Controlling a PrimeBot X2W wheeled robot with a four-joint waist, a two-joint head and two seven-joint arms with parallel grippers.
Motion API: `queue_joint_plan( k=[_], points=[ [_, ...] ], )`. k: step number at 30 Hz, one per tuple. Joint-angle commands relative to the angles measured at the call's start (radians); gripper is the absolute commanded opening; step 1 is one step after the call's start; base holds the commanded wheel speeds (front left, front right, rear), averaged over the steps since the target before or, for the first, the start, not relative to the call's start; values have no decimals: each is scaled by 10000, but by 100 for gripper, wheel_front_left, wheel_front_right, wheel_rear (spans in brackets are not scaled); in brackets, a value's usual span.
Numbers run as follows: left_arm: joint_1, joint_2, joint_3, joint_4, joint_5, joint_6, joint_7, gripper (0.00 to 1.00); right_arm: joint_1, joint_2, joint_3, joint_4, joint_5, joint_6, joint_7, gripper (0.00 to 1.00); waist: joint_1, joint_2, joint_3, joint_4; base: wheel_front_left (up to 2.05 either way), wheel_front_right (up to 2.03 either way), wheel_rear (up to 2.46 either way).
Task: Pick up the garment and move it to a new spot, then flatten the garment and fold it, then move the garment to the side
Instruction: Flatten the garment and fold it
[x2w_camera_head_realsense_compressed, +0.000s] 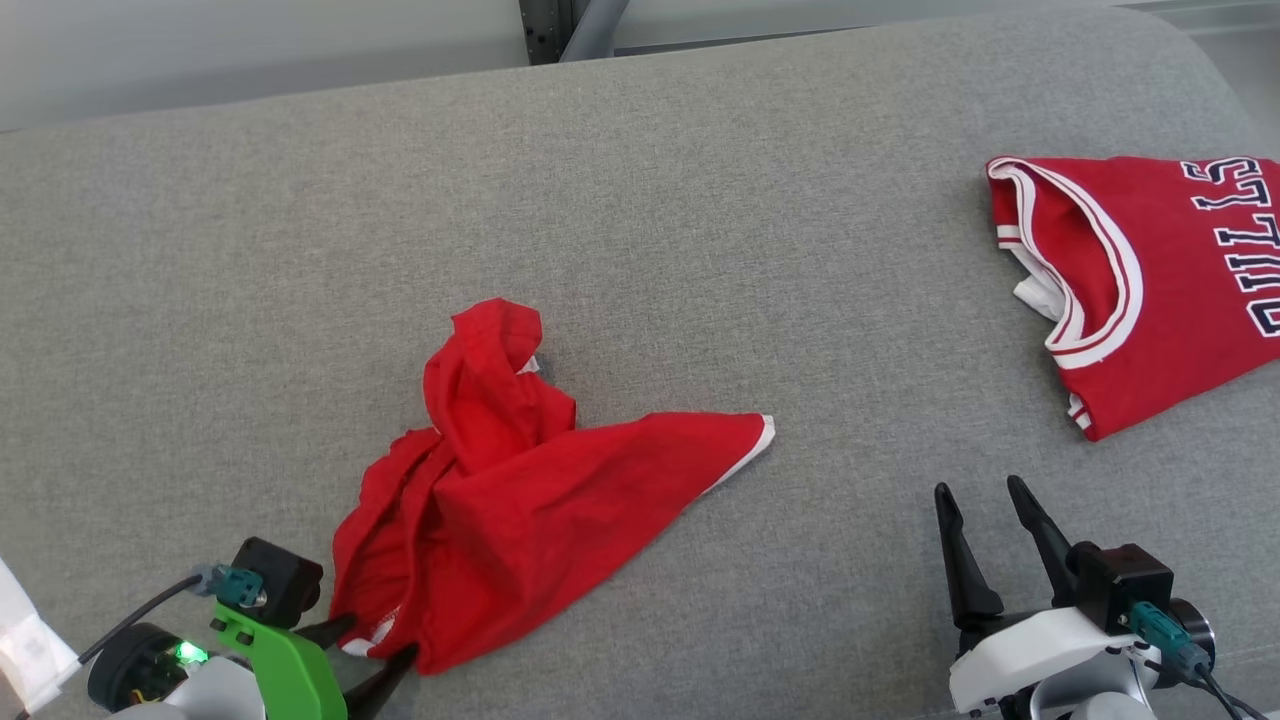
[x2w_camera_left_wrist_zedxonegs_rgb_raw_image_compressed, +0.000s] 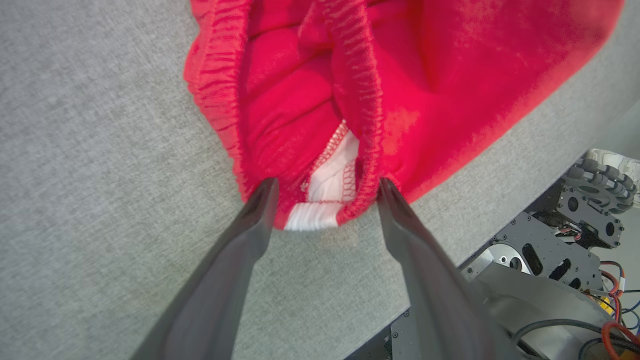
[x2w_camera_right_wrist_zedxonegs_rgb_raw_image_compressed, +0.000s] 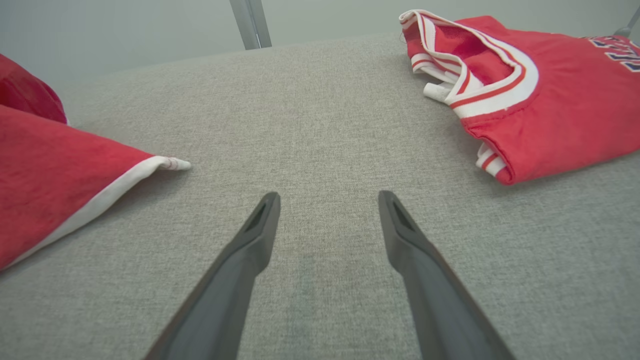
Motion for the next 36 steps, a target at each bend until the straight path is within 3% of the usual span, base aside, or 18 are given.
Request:
queue_joint_plan(
  k=[1, 5, 9, 13, 17, 19, 28, 29, 30, 31, 32, 36],
  points=[
    [218, 100, 44, 12, -95, 71, -103, 100, -2, -31, -13, 23, -62, -17, -29, 100, 0, 110, -34, -9, 0, 0, 0],
    [353, 179, 354, -449, -107, 381, -817, 100, 52, -31, -12, 23, -93, -17, -29, 100, 0, 110, -126, -47, 0, 0, 0],
    [200, 227, 715, -1735, 181, 1022, -1365, 100, 87, -31, -23, -8, -106, -17, -29, 100, 0, 110, -148, -66, 0, 0, 0],
    [-22, 121, 884, -3035, 369, 1467, -1378, 100, 28, -31, -52, -71, -110, -17, -29, 100, 0, 110, -47, -74, 0, 0, 0],
    [-293, -184, 838, -2746, 488, 1837, -1025, 100, -123, -28, 82, -35, -82, -17, -29, 100, 0, 110, 72, -153, 0, 0, 0],
    [-246, -506, 863, -2592, 224, 1804, -1017, 100, -200, -37, 132, -36, 6, -17, -29, 100, 0, 110, 106, -294, 0, 0, 0],
    [94, -839, 1003, -2346, -362, 1707, -1233, 100, -5, -28, 13, -42, 161, -17, -29, 100, 0, 110, 250, -607, 0, 0, 0],
    [-13, -1020, 1056, -2138, -419, 1622, -1233, 47, -52, -30, 43, -32, 199, -17, -29, 100, 0, 110, 290, -615, 0, 0, 0],
    [-145, -1024, 1055, -1946, -300, 1598, -1228, 22, -106, -28, 102, -22, 244, -17, -29, 100, 0, 110, 308, -634, 0, 0, 0],
    [-145, -1024, 1055, -1946, -300, 1598, -1228, 22, -106, -28, 102, -22, 244, -17, -29, 100, 0, 110, 308, -634, 0, 0, 0],
    [-314, -980, 980, -1793, -55, 1552, -1144, 0, -184, -28, 160, -17, 275, -17, -29, 100, 0, 110, 326, -671, 0, 0, 0],
    [-986, -1056, 927, -1793, 367, 1164, -924, 0, -338, -33, 186, -33, 369, -17, -29, 100, 0, 110, 358, -734, 0, 0, 0]
  ],
)
